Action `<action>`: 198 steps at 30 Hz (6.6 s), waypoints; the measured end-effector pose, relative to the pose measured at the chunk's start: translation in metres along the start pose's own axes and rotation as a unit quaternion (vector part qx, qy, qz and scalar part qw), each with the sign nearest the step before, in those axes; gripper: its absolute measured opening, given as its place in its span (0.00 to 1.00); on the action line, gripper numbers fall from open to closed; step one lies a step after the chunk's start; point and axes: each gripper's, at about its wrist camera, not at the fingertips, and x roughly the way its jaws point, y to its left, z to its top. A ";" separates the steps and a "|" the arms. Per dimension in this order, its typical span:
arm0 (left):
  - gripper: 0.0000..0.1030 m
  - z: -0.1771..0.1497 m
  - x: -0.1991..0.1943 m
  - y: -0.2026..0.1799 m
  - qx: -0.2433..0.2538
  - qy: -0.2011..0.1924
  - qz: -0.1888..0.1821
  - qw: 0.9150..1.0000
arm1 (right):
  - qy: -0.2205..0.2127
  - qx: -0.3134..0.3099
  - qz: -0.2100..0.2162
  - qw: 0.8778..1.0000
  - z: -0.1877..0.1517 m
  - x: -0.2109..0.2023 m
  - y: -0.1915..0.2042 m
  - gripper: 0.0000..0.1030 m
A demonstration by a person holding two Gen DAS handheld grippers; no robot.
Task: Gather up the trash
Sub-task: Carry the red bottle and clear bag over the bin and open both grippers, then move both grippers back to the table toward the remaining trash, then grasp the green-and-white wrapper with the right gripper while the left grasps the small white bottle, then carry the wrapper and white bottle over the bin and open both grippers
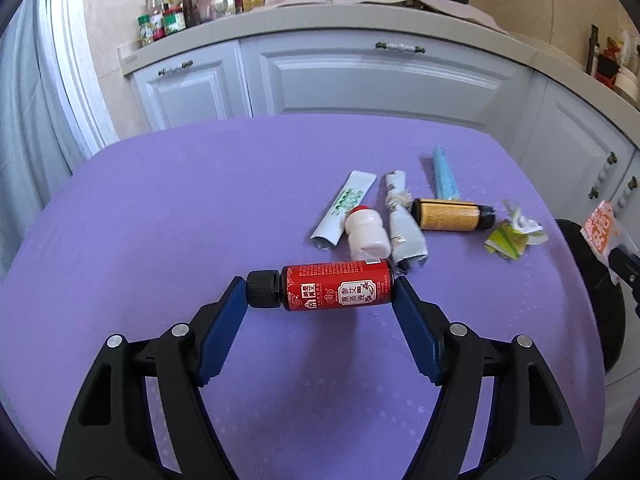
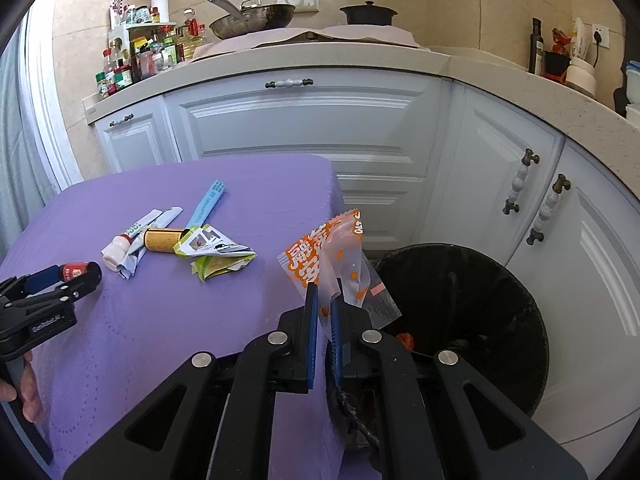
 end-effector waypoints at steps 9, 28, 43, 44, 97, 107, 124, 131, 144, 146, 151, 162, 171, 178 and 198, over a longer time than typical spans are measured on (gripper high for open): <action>0.70 0.006 -0.031 -0.036 0.031 -0.030 -0.043 0.998 | -0.010 0.021 -0.028 0.999 -0.007 -0.019 -0.024 0.07; 0.70 0.006 -0.051 -0.182 0.135 -0.059 -0.150 0.978 | -0.020 0.084 -0.106 0.991 -0.031 -0.045 -0.103 0.07; 0.70 0.006 -0.033 -0.239 0.171 -0.061 -0.139 0.974 | -0.016 0.105 -0.118 0.987 -0.039 -0.034 -0.136 0.07; 0.70 0.006 -0.032 -0.241 0.172 -0.060 -0.138 0.974 | -0.016 0.105 -0.118 0.987 -0.038 -0.033 -0.137 0.07; 0.80 0.024 -0.023 -0.072 0.065 -0.051 -0.016 0.996 | -0.034 0.042 -0.030 0.998 0.001 -0.018 -0.033 0.52; 0.80 0.020 -0.012 0.005 0.013 -0.036 0.042 0.998 | -0.020 -0.005 0.026 0.999 0.019 0.002 0.039 0.68; 0.80 0.010 0.008 0.064 -0.036 -0.015 0.059 0.997 | 0.066 -0.046 0.010 0.997 0.026 0.064 0.081 0.74; 0.80 0.011 0.012 0.059 -0.033 -0.016 0.049 0.998 | 0.083 -0.051 0.019 0.995 0.023 0.068 0.082 0.47; 0.80 0.020 0.017 0.024 -0.009 -0.017 0.021 1.000 | 0.054 -0.039 0.007 0.998 0.019 0.044 0.055 0.40; 0.80 0.021 0.018 0.018 -0.004 -0.018 0.021 1.000 | 0.049 -0.035 0.001 0.998 0.019 0.041 0.047 0.40; 0.74 0.025 0.024 0.002 0.004 -0.012 0.010 1.000 | 0.039 -0.019 -0.006 0.999 0.018 0.035 0.029 0.40; 0.52 0.026 0.042 -0.013 0.013 0.021 -0.003 1.000 | 0.034 0.000 -0.001 0.999 0.015 0.034 0.010 0.40; 0.27 0.023 0.050 -0.014 0.011 0.040 -0.018 0.999 | 0.029 0.000 0.003 1.000 0.015 0.032 0.006 0.40; 0.26 0.021 0.046 -0.010 0.006 0.032 -0.026 0.999 | 0.026 -0.001 0.001 1.000 0.015 0.028 0.006 0.39; 0.26 0.014 0.002 0.002 0.002 -0.004 -0.031 1.000 | 0.009 0.004 -0.005 1.000 0.013 0.006 0.001 0.38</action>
